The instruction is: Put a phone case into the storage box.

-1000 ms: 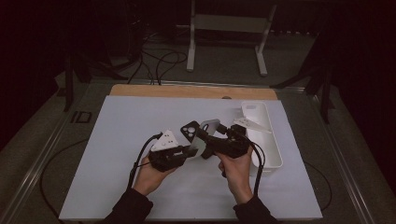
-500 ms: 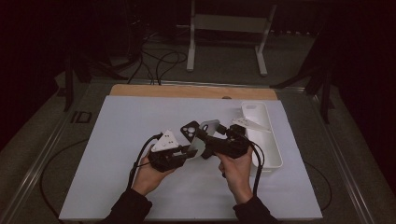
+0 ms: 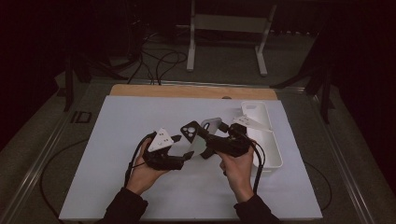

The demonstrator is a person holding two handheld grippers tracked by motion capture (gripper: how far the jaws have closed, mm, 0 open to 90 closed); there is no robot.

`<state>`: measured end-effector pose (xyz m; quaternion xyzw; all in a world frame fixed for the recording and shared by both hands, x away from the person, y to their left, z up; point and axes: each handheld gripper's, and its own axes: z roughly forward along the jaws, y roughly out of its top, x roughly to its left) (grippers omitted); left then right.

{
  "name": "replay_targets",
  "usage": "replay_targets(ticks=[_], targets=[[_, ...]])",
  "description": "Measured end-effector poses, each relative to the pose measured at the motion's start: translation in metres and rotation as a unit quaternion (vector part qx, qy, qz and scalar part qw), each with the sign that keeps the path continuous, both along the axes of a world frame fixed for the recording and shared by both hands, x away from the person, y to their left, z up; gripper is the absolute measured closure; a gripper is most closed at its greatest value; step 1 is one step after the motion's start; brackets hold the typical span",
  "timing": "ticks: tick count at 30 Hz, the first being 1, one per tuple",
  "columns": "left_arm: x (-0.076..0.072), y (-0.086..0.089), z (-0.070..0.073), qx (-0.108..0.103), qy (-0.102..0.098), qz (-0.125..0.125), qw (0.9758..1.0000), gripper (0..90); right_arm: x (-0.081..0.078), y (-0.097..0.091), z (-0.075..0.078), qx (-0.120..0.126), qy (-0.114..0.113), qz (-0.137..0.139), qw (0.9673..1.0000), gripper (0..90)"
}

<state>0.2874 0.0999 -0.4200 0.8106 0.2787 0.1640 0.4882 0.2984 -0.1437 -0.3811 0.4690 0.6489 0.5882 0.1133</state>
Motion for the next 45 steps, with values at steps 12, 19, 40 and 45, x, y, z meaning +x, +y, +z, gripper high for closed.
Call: replay_targets(ticks=[12, 19, 40, 45], targets=[[-0.002, 0.019, -0.004, 0.007, -0.012, 0.052, 0.9985, 10.4, 0.003, -0.004, 0.003, -0.014, -0.005, -0.006, 0.9999, 17.3], [-0.004, 0.033, -0.009, 0.016, -0.014, 0.071, 0.9972, 1.7, 0.006, -0.008, 0.003, -0.021, -0.007, -0.012, 0.9997, 17.2], [-0.027, 0.097, -0.042, -0.013, -0.029, 0.149, 0.9883, 0.5, 0.018, -0.028, 0.002, -0.032, -0.008, -0.039, 0.9987, 17.2], [-0.034, 0.106, -0.048, -0.007, -0.028, 0.161, 0.9865, 0.5, 0.021, -0.033, 0.002, -0.035, -0.009, -0.044, 0.9984, 17.2]])
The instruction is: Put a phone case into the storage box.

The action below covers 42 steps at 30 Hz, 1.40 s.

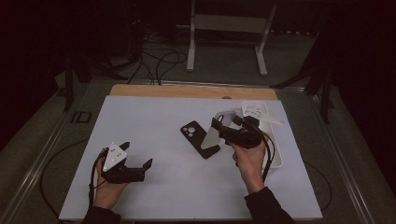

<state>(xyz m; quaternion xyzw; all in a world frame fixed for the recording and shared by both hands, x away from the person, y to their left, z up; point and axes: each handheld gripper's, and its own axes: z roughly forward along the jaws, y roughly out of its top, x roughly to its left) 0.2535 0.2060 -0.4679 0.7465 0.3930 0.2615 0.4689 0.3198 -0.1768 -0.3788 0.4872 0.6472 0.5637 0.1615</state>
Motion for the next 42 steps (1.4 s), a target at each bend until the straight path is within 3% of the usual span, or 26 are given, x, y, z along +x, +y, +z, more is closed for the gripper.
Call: replay_targets(ticks=[9, 21, 27, 42], targets=[[-0.007, 0.013, -0.006, 0.001, 0.001, 0.02, 0.9998, 0.6, 0.009, -0.014, 0.012, -0.009, -0.012, -0.017, 0.9997, 17.2], [-0.007, 0.013, -0.009, 0.006, 0.003, 0.026, 0.9996, 0.7, 0.022, -0.026, 0.024, -0.026, -0.022, -0.039, 0.9987, 17.2], [-0.007, 0.012, -0.01, 0.012, 0.006, 0.026, 0.9996, 0.8, 0.032, -0.031, 0.033, -0.054, -0.03, -0.05, 0.9969, 17.2], [-0.007, 0.013, -0.012, 0.012, 0.011, 0.031, 0.9994, 0.9, 0.057, -0.049, 0.032, -0.08, -0.026, -0.079, 0.9933, 17.3]])
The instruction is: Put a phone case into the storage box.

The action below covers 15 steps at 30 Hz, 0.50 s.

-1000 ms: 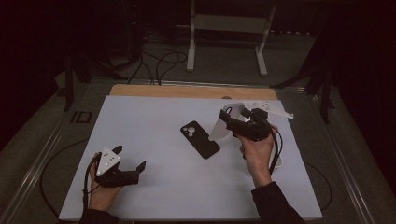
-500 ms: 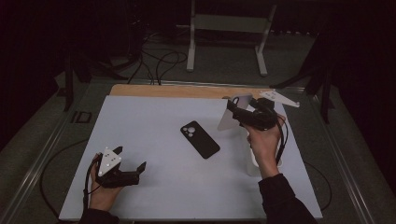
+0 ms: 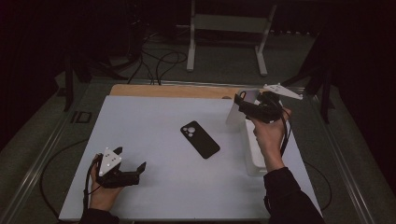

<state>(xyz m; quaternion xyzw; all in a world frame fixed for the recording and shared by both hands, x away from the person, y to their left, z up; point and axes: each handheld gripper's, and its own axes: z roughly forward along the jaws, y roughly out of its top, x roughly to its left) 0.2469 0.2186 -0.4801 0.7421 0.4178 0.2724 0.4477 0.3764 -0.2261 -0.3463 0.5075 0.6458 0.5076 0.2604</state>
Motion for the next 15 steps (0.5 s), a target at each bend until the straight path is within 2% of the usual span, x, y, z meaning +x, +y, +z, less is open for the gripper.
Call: replay_targets(ticks=[15], targets=[[0.0, 0.0, -0.001, -0.002, 0.001, 0.002, 1.0, 0.9, 0.017, -0.015, 0.01, -0.018, -0.005, -0.034, 0.9993, 17.2]])
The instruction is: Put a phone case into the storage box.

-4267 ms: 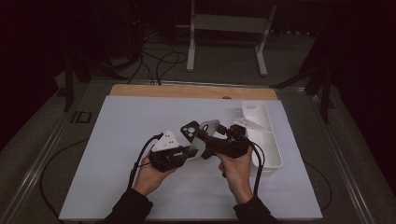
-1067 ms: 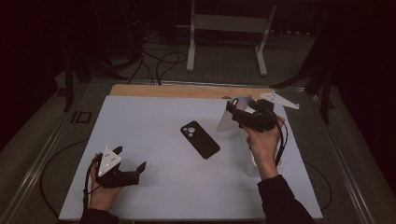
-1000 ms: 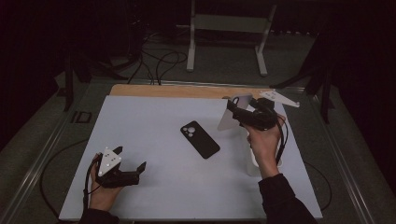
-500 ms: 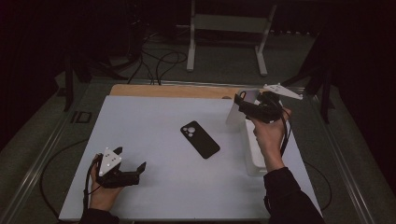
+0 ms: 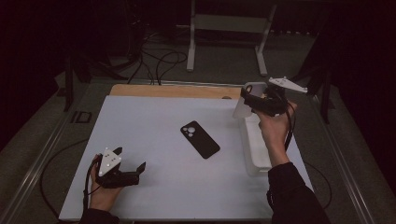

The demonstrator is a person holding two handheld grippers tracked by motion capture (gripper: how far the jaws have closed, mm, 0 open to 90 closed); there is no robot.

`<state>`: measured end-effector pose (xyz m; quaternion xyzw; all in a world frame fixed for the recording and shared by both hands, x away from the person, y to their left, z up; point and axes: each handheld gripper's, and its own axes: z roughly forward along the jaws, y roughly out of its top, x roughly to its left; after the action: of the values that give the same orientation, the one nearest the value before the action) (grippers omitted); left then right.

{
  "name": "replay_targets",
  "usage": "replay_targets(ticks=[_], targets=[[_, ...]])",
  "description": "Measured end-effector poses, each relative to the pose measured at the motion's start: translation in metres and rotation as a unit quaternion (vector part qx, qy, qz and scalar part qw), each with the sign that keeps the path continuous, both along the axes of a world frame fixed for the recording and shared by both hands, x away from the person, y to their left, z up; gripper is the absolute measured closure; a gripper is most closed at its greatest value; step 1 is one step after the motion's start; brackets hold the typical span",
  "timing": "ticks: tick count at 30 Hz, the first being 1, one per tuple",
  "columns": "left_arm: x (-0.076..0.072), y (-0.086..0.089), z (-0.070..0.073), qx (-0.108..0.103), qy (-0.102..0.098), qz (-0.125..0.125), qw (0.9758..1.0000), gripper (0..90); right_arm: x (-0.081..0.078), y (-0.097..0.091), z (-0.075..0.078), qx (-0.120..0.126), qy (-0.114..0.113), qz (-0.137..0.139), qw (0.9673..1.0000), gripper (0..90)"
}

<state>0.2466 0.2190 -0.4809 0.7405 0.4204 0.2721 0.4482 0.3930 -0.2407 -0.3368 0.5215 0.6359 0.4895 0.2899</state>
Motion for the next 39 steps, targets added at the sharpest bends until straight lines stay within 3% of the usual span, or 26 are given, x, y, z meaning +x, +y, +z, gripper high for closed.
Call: replay_targets(ticks=[11, 17, 27, 39], targets=[[0.0, 0.0, -0.001, 0.002, 0.004, 0.001, 1.0, 0.9, 0.013, -0.017, -0.003, -0.003, 0.003, -0.029, 0.9996, 17.2], [0.0, -0.001, -0.001, 0.001, 0.004, 0.001, 1.0, 0.9, 0.02, -0.025, -0.007, -0.018, 0.01, -0.047, 0.9987, 17.2], [0.0, 0.0, 0.0, -0.002, 0.003, 0.001, 1.0, 0.9, 0.036, -0.034, -0.018, -0.029, 0.03, -0.078, 0.9961, 17.2], [0.0, 0.001, 0.0, -0.003, 0.003, 0.002, 1.0, 0.9, 0.055, -0.034, -0.038, -0.041, 0.056, -0.094, 0.9931, 17.2]])
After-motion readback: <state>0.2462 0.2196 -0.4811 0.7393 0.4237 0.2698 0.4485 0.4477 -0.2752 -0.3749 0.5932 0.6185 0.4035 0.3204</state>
